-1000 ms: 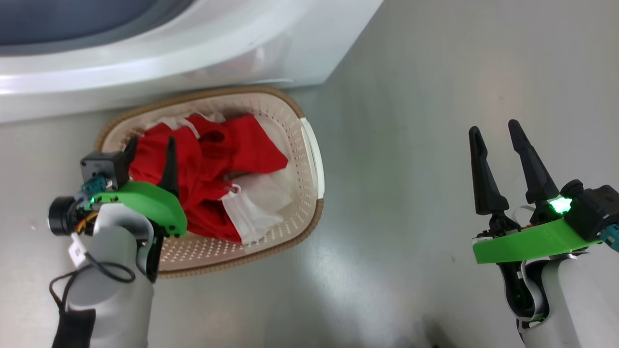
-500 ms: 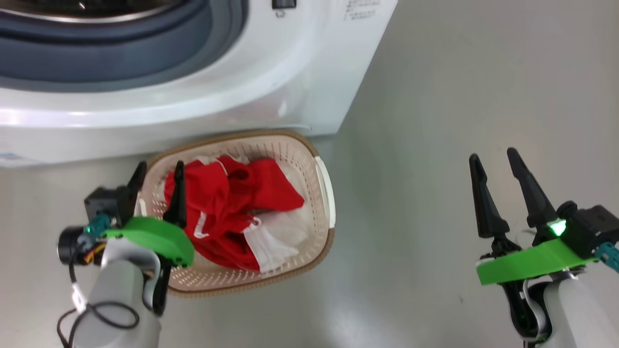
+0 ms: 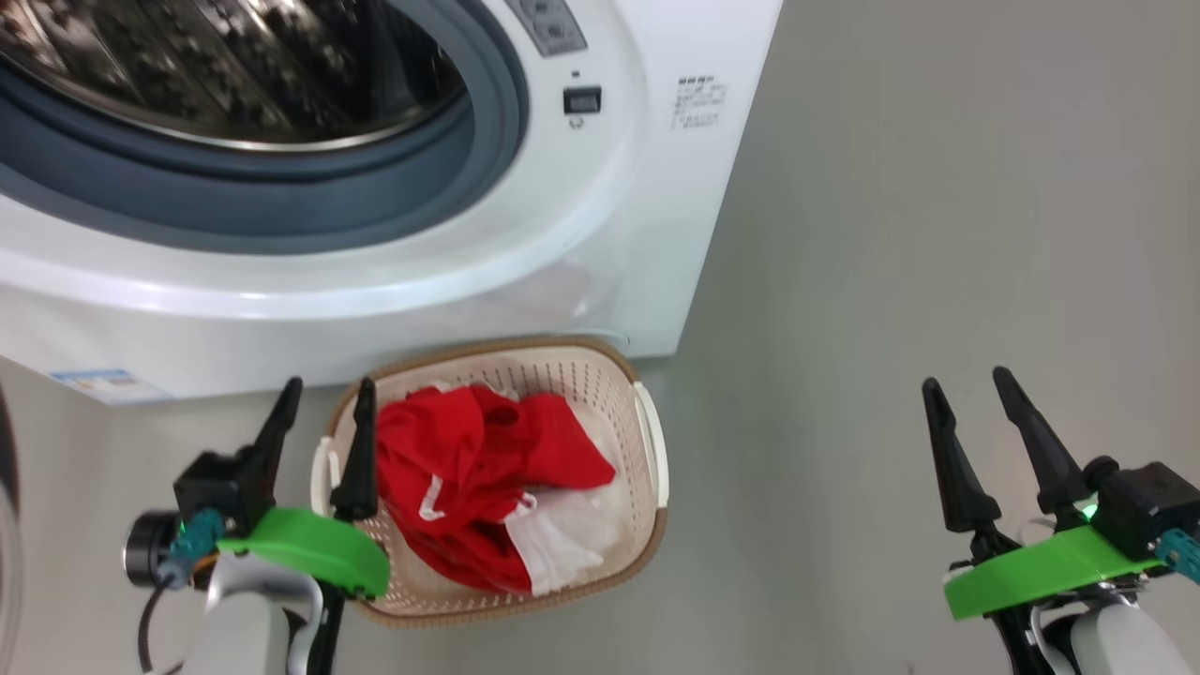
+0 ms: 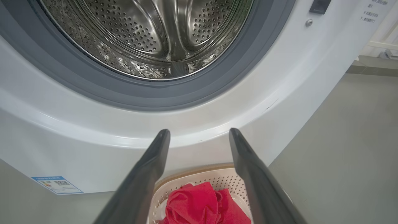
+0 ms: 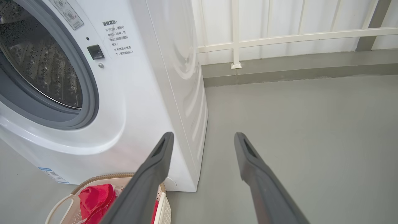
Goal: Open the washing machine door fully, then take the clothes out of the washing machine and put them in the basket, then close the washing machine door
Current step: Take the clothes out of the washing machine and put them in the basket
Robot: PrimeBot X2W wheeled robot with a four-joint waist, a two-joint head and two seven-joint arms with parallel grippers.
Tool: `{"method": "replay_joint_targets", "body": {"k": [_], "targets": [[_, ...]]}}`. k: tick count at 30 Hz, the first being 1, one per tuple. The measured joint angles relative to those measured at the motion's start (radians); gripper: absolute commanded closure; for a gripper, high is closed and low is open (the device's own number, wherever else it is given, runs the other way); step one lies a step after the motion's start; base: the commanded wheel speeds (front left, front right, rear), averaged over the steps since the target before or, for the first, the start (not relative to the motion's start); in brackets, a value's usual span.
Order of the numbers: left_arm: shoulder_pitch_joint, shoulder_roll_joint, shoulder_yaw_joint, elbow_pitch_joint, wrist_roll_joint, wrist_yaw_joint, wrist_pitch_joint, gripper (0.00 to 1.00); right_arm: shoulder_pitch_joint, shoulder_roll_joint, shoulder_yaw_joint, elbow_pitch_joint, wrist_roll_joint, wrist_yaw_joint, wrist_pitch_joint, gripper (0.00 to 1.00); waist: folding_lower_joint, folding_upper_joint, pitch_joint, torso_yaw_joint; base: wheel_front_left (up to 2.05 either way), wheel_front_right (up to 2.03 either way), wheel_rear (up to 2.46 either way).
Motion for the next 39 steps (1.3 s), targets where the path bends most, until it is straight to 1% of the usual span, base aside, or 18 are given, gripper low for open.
{"method": "replay_joint_targets", "body": {"k": [6,16,26,32,39], "targets": [[0.093,0.001,-0.004,-0.098,0.0,-0.001,0.0,0.0,0.052,-0.01,-0.001,0.008,0.002,0.0,0.0,0.0,0.0,0.0,-0.084,0.009,0.0,0.0,0.0],[0.205,0.002,-0.008,-0.196,0.007,-0.001,0.0,0.0,0.13,-0.014,-0.005,0.012,0.003,0.0,0.0,0.0,0.0,0.0,-0.18,0.02,0.0,0.0,0.0],[0.344,0.009,0.028,-0.271,0.009,-0.001,0.0,0.0,0.224,-0.016,-0.031,0.01,0.003,0.0,0.0,0.0,0.0,0.0,-0.27,0.029,0.0,0.0,0.0],[0.412,0.012,0.049,-0.321,0.016,-0.001,0.0,0.0,0.26,-0.016,-0.038,0.006,0.007,0.0,0.0,0.0,0.0,0.0,-0.302,0.034,0.0,0.0,0.0],[0.465,0.015,0.064,-0.367,0.016,0.0,0.0,0.0,0.274,-0.016,-0.043,0.002,0.007,0.0,0.0,0.0,0.0,0.0,-0.31,0.032,0.0,0.0,0.0]]}}
